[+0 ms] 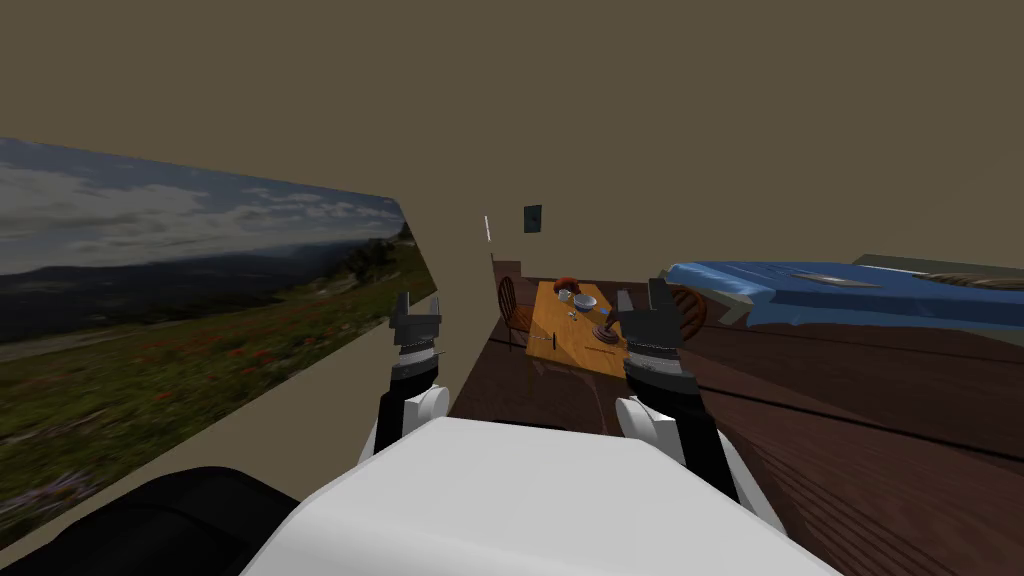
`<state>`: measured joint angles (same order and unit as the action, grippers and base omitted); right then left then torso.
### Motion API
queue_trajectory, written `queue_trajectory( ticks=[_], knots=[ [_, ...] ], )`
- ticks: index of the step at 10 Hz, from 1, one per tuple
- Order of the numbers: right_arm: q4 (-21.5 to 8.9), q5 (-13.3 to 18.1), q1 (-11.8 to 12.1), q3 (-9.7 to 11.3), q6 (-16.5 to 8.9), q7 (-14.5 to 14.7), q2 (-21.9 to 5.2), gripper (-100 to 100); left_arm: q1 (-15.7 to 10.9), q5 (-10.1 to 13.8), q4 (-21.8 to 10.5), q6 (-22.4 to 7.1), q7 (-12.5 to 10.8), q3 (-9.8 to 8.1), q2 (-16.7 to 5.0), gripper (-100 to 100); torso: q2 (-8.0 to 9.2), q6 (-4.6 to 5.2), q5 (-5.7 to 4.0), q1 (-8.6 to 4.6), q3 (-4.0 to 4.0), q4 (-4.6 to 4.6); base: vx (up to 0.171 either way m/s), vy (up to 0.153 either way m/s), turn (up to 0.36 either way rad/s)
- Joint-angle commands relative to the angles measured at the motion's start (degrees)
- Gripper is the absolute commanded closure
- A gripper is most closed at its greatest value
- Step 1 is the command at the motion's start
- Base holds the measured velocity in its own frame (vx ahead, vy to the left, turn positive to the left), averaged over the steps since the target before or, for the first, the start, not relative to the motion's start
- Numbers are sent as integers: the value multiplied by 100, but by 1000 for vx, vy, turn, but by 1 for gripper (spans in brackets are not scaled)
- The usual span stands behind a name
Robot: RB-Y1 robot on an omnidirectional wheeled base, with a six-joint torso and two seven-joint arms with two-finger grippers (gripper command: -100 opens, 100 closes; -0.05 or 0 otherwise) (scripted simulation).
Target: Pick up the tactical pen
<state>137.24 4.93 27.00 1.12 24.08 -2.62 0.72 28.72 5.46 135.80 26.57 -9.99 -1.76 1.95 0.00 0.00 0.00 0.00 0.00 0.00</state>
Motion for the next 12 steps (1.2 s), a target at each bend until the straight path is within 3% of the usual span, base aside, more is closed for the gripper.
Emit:
queue_trajectory(
  ticks=[1, 4, 7, 12],
  knots=[
    [-91, -41, -28, -19, -53, -29, -170, -100, 0, 0, 0, 0, 0, 0, 0, 0, 0, 0, 0, 0, 0, 0, -3, 24, -21],
    [-447, -206, -141, -93, -274, -155, -561, -100, 0, 0, 0, 0, 0, 1, 1, 0, 0, 0, 6, 30, 0, 0, -3, 87, -40],
    [-955, -478, -329, -205, -650, -381, -936, -100, 0, 0, 0, 0, 0, 1, 1, 0, -2, 0, 11, 48, -1, -1, -3, 139, -64],
    [-1489, -705, -489, -293, -975, -584, -1166, -100, 0, 0, 0, 0, 0, 1, 1, 0, -12, 0, 7, 31, -7, -3, 15, 83, -33]
  ],
)
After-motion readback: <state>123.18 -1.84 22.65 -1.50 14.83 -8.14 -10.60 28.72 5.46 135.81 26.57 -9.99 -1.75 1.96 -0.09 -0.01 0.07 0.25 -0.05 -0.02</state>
